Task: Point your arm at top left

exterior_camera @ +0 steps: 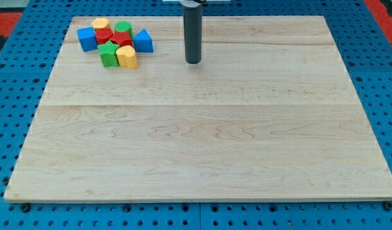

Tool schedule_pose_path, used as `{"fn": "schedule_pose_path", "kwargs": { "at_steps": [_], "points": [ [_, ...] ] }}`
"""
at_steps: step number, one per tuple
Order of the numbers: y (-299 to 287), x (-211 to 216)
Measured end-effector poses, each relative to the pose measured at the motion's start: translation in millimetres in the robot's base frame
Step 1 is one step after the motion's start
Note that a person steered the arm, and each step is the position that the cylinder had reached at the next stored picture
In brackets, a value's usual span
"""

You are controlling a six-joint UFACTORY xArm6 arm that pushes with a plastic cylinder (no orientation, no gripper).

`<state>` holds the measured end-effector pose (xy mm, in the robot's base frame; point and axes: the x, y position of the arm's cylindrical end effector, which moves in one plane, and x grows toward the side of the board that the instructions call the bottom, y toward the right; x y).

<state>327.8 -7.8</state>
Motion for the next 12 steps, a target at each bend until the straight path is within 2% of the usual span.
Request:
{"fn": "schedule_pose_path", "kwargs": {
  "at_steps": [3, 4, 5, 6, 7, 9, 12],
  "points": [
    [8.1, 8.5],
    [8.1, 51.2],
    [-32.0, 85.1],
    [-99.7, 93.1],
    [-184.1, 93.0],
    [-286.5, 79.7],
    [-297.0, 51.3]
  ]
}}
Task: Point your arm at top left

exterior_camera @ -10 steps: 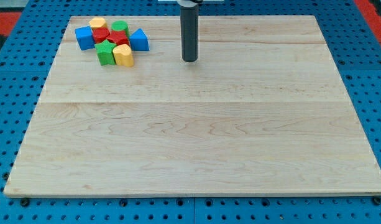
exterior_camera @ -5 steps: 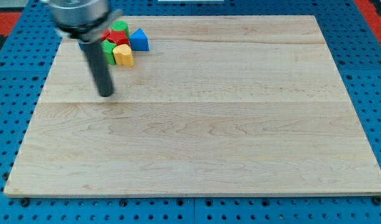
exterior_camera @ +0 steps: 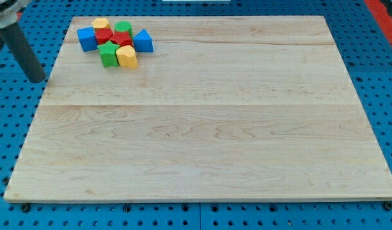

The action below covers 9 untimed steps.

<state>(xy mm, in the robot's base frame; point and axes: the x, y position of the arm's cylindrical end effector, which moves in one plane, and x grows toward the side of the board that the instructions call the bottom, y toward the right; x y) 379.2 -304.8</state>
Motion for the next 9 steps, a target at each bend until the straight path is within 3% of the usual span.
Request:
{"fn": "schedule_pose_path", "kwargs": {
  "at_steps": [6, 8, 9],
  "points": [
    [-0.1, -23.2],
    [-0.1, -80.4],
    [35.7, -109.7]
  ]
}}
